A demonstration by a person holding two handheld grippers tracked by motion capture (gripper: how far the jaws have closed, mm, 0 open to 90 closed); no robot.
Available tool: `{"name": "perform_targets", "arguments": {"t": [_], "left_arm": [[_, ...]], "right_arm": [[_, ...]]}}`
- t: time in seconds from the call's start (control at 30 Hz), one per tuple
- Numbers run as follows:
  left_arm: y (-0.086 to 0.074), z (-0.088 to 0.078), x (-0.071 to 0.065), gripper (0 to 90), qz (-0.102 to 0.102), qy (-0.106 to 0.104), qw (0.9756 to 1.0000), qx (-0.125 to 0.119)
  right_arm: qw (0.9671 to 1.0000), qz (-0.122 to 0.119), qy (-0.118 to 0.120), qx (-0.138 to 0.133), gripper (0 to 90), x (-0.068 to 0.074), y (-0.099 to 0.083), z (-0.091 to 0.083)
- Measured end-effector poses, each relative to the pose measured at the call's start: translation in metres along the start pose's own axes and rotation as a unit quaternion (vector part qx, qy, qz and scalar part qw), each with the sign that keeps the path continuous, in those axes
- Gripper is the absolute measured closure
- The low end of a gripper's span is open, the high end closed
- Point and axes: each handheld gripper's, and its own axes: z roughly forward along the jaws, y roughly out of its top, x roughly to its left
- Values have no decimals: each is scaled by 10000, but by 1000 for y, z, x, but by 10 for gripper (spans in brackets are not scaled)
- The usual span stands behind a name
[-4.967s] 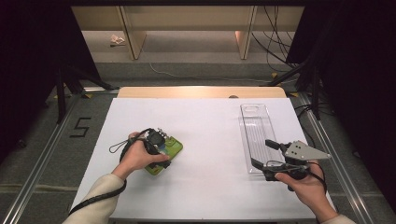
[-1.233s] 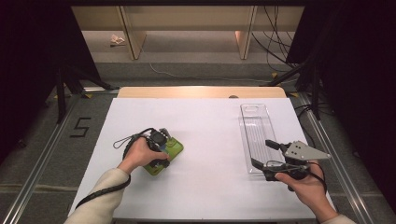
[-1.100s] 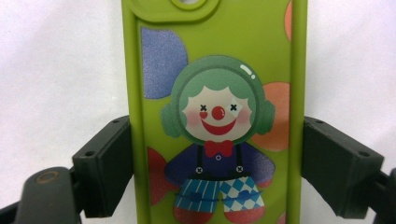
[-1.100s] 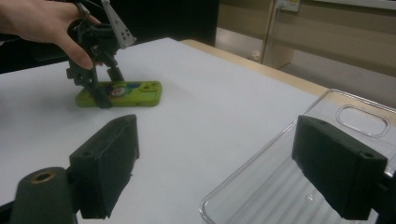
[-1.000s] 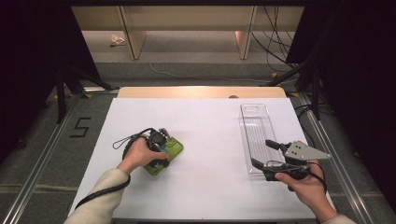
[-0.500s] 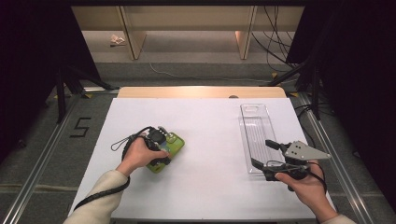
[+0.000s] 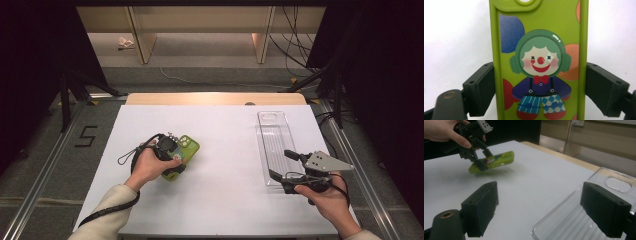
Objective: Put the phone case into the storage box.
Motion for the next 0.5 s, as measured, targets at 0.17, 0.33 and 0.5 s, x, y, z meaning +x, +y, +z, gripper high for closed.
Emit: {"name": "perform_targets", "arguments": {"t": [0.17, 0.33, 0.5], "left_arm": [[1, -2, -2, 162, -4, 63, 9998, -196], [0, -5, -4, 162, -27, 141, 9989, -441], [0, -7, -6, 162, 6, 132, 9986, -516]], "right_arm": [[10000, 4, -3, -3, 160, 0, 0, 0], [10000, 6, -4, -6, 160, 0, 0, 0], [10000, 4, -7, -17, 160, 0, 0, 0]]}}
